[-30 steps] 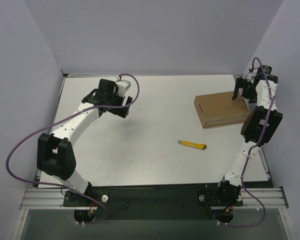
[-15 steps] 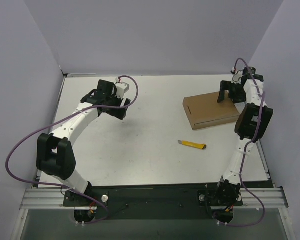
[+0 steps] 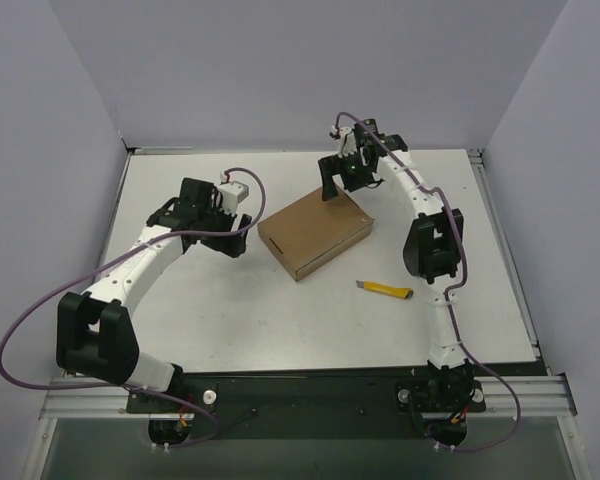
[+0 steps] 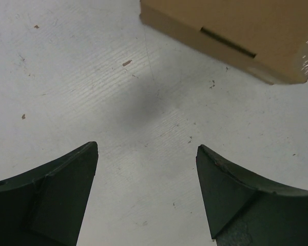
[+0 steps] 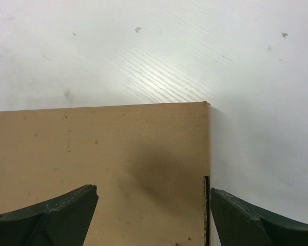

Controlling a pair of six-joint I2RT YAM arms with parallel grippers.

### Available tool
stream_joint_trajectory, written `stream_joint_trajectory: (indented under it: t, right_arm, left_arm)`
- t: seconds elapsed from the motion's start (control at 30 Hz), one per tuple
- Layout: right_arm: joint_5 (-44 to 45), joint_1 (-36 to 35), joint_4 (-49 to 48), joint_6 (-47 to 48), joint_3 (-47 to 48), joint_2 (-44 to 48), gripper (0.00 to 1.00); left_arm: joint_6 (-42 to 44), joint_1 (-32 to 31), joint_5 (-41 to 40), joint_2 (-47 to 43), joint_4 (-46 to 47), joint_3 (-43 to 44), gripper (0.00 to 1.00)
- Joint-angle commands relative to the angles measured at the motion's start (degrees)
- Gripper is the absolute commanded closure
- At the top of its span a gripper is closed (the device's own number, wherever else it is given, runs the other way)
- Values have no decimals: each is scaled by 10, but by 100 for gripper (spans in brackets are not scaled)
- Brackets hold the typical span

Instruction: Unpack the express box

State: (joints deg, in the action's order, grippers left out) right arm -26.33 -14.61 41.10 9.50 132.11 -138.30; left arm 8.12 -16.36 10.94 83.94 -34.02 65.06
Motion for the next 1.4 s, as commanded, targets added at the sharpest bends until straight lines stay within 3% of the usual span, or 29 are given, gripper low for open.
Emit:
stream_joint_trajectory:
  t: [0.0,0.17,0.27,0.4,0.5,0.8,1.37]
  right_arm:
    - [55,-8,-22,-72,13,80,4]
    - [102,18,-24,-91,-141,195,6]
    - [121,38,-22,-92,-245,242,16]
    - [91,54,-16,-95,-339,289,45]
    - [48,50,-13,-91,-382,302,57]
    - [26,23,-10,-68,-379,275,61]
    - [30,-13,-15,-36,-335,204,60]
  left_arm:
    - [-6,1,26,-28,45,4,13]
    - [-10,3,18,3,96,19,13]
    - [-28,6,16,35,123,43,13]
    - [-58,12,29,90,142,92,13]
    - [-72,13,48,140,144,133,13]
    - [-103,18,65,233,142,177,13]
    - [-114,26,86,198,133,87,14]
